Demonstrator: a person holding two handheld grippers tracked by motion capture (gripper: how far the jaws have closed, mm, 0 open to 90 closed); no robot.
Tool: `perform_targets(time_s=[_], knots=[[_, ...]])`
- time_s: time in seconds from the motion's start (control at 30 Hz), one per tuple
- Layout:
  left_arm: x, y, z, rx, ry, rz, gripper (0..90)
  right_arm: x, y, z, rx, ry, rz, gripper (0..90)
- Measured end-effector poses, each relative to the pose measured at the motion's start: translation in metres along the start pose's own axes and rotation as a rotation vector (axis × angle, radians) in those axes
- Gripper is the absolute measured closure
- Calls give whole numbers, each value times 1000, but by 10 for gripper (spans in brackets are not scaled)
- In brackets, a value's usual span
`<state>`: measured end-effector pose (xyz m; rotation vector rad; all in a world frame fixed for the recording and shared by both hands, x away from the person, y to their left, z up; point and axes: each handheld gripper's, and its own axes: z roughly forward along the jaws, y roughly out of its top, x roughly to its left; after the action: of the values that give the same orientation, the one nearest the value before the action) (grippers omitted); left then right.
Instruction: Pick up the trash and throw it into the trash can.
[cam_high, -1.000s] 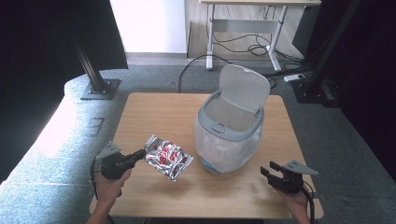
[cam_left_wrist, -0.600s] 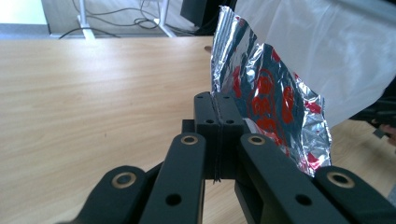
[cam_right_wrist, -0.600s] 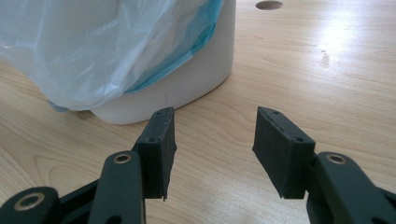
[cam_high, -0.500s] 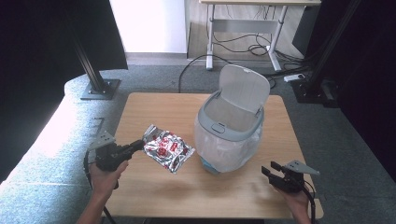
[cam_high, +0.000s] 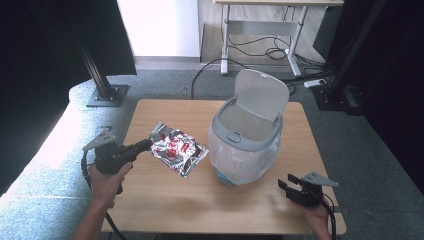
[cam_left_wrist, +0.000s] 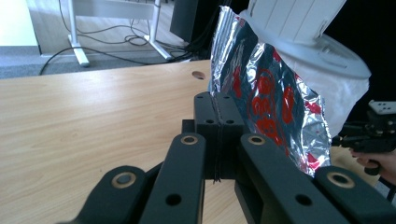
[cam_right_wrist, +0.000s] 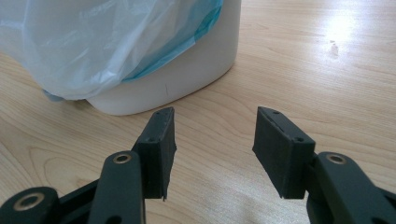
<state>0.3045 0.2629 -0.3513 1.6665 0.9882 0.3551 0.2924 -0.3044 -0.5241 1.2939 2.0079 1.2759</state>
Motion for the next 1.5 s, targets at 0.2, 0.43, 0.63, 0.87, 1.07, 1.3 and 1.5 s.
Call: perform_targets(time_s=[0.2,0.43,0.63,0.87,1.07,1.3,1.5], knots=[[-2,9,-1,-8,-6,6,900,0,0,1,4,0,-1,476],[-9,22,8,-8,-16,26,900,1,-2,3,19,-5,-9,474],[-15,32,12,-8,-28,38,900,0,-3,4,24,-6,-2,473],[-20,41,13,-8,-35,51,900,0,-10,13,81,-23,-33,467],[-23,51,16,-11,-35,65,900,-5,-13,19,113,-60,-14,448],[-25,57,25,-1,-41,68,900,-8,-17,23,143,-87,-8,430],[-27,63,30,4,-42,75,900,-7,-18,25,172,-100,-19,424]])
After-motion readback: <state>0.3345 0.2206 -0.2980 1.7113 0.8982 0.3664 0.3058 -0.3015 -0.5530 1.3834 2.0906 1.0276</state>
